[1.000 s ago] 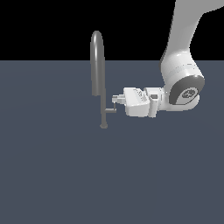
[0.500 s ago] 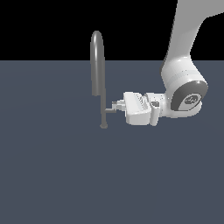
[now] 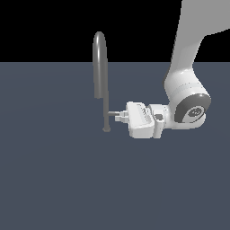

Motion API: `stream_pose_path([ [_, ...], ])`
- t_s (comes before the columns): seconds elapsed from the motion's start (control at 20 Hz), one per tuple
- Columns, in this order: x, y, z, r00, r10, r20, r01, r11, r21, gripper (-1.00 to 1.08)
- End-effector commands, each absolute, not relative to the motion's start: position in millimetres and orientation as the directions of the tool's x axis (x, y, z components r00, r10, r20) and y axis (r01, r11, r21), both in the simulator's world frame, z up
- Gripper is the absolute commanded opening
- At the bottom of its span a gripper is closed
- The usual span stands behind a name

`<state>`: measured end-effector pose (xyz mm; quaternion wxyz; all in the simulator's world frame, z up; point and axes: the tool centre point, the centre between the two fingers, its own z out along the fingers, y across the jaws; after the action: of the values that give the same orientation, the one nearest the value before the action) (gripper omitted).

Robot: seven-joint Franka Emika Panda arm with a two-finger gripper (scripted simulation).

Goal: Turn on the faucet by rotating a designated handle.

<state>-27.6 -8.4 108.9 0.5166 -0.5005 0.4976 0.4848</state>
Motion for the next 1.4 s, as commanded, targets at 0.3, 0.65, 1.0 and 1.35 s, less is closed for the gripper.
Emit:
stream_pose_path([
  [0.3,-25,-9,88,0.033,0.004,-0.999,-0.999,0.029,-0.033,-1.00],
  [0.65,-20,-9,58,0.012,0.001,-1.000,-0.999,0.031,-0.012,-1.00],
  [1.0,-5,-9,69,0.044,0.009,-0.999,-0.999,0.024,-0.044,-1.00],
  [1.35,5,-10,46,0.021,0.004,-1.000,-0.999,0.029,-0.021,-1.00],
])
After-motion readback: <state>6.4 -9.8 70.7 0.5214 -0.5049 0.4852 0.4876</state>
